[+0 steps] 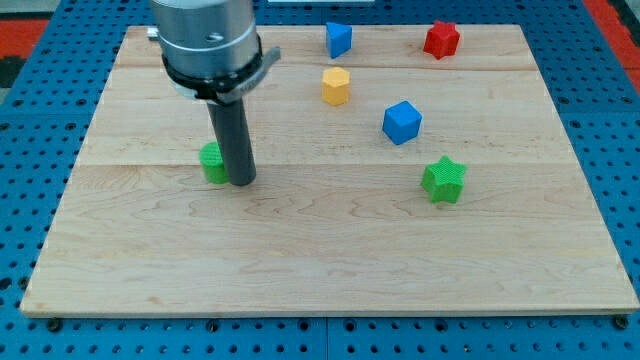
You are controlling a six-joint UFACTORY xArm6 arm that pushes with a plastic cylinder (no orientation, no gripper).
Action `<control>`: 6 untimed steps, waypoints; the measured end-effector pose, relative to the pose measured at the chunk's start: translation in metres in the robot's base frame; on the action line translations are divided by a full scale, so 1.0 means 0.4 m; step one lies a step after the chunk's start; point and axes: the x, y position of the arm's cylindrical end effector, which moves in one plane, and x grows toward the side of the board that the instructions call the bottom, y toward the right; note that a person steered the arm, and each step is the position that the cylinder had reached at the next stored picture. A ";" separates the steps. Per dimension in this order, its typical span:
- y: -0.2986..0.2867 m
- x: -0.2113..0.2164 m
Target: Move the green circle diagonally to the bottom left of the red circle
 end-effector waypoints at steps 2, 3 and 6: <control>-0.003 -0.017; -0.078 -0.021; -0.241 -0.037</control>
